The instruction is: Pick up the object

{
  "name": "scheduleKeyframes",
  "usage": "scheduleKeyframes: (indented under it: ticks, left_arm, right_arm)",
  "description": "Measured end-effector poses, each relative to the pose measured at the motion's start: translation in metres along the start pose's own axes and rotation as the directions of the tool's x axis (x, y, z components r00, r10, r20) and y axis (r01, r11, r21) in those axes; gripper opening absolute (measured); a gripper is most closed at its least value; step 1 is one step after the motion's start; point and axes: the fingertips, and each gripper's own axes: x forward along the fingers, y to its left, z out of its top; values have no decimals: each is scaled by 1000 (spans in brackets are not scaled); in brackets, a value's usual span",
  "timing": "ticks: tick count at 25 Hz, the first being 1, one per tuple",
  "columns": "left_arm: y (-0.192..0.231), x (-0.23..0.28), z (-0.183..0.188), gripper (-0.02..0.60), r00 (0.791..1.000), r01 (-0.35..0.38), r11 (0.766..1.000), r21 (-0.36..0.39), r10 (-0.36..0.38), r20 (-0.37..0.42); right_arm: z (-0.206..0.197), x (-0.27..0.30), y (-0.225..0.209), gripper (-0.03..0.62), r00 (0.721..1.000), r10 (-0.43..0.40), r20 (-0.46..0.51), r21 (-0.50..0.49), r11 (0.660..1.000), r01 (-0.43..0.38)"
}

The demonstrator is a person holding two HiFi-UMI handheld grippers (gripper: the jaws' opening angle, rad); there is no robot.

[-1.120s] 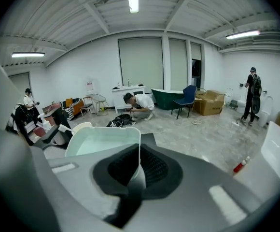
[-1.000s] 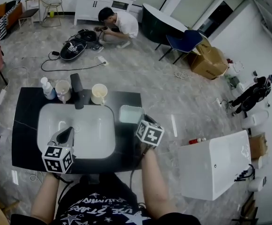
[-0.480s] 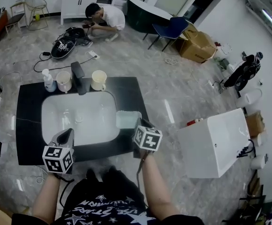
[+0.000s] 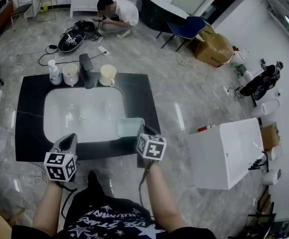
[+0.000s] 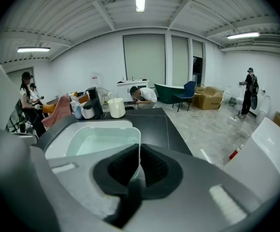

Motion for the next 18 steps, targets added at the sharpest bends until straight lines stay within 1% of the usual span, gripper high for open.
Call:
scheduleKeyframes:
  ticks: [10,18]
  left_arm:
    - [-31,-34,-14,11,998,-61,998,-14,61,20]
    - [-62,-63,-26,11,995,-87,996,-9,87,49]
  right_arm:
    - [-11,-32,0,10,997,72,24,-26,997,-71]
    - [-28,-64,-9,10,994,106,41,-43,994,-104]
